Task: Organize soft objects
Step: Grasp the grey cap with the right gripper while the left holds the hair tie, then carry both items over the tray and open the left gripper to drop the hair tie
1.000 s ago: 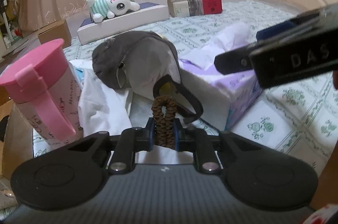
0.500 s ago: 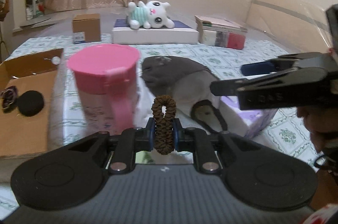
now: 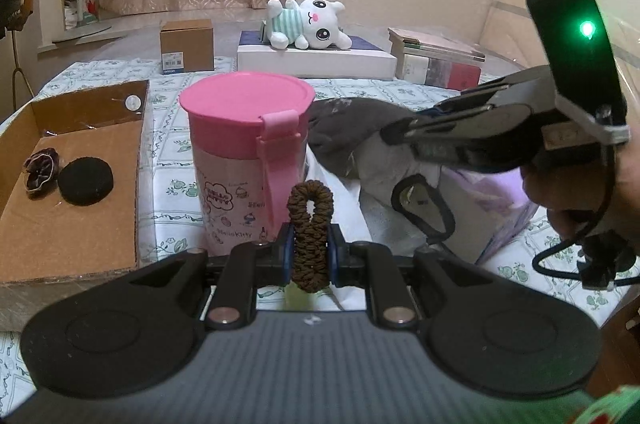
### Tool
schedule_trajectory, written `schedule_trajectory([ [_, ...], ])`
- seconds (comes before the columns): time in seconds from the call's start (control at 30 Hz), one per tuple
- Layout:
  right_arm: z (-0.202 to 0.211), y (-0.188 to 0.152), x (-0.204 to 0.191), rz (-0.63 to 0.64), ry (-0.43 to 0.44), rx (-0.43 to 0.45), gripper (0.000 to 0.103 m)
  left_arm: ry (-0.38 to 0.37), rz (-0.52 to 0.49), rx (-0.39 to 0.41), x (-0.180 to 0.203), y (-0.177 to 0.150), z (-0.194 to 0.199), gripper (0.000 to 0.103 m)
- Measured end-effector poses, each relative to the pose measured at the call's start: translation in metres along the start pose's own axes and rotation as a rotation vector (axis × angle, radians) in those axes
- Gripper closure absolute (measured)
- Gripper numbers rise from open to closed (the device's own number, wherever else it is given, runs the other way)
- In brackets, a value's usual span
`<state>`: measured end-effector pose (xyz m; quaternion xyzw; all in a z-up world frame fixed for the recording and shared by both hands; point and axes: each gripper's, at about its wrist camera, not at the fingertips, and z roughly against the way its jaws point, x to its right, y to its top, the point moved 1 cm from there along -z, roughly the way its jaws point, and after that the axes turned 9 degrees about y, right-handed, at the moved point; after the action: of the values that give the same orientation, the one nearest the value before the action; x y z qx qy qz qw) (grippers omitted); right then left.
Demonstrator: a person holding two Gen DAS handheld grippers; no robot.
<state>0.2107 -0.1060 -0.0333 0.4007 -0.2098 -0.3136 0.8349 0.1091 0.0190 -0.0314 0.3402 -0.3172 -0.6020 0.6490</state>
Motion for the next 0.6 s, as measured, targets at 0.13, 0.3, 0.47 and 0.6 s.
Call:
schedule_trajectory([
  [0.13, 0.015, 0.001, 0.001, -0.033, -0.009, 0.036, 0.097, -0.002, 0.009, 0.002, -0.002, 0.000, 0.003, 0.088],
  [0.3, 0.047, 0.010, 0.005, -0.081, -0.025, 0.116, 0.098, 0.003, 0.008, 0.018, -0.004, 0.001, 0.013, 0.088],
  [0.47, 0.085, 0.023, 0.012, -0.140, -0.043, 0.197, 0.098, 0.006, 0.013, 0.036, -0.006, 0.001, 0.027, 0.088],
  [0.6, 0.114, 0.031, 0.019, -0.217, -0.022, 0.251, 0.098, 0.006, 0.016, 0.046, -0.006, 0.003, 0.036, 0.088],
])
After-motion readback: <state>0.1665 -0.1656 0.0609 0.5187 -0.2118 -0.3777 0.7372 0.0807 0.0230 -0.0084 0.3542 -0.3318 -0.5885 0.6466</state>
